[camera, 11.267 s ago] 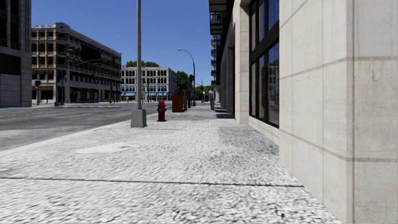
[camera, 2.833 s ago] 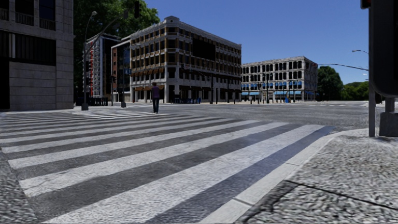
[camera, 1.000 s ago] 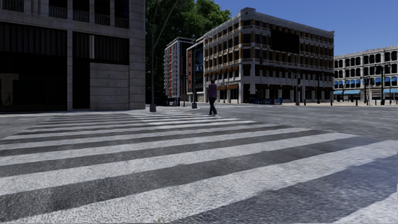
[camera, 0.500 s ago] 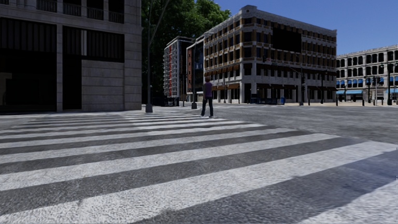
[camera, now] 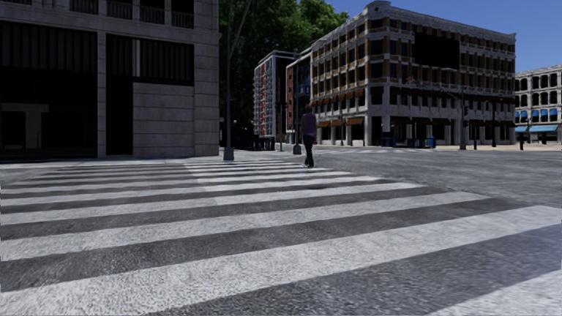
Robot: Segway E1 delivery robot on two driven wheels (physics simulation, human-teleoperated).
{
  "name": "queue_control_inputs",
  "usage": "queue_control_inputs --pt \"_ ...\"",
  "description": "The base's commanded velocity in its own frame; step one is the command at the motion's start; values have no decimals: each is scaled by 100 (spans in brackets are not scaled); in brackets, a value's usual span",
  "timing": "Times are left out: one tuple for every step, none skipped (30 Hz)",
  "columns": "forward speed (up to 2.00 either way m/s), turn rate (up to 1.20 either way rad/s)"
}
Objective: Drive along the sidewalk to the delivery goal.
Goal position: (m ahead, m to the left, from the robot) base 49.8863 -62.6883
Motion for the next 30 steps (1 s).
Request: queue_control_inputs --pt "200 37" --pt "200 37" --pt "200 37" --pt "200 37" --pt "200 37" --pt "200 37" --pt "200 37" --pt "200 37" --pt "200 37" --pt "200 37" --pt "200 37" --pt "200 37" --pt "200 37" --pt "200 37" --pt "200 37" --pt "200 37" --pt "200 37" --pt "200 37" --pt "200 37" --pt "200 37" --pt "200 37" --pt "200 37" --pt "200 37" --pt "200 37" --pt "200 37" --pt "200 37" --pt "200 37" --pt "200 37" --pt "200 37" --pt "200 37"
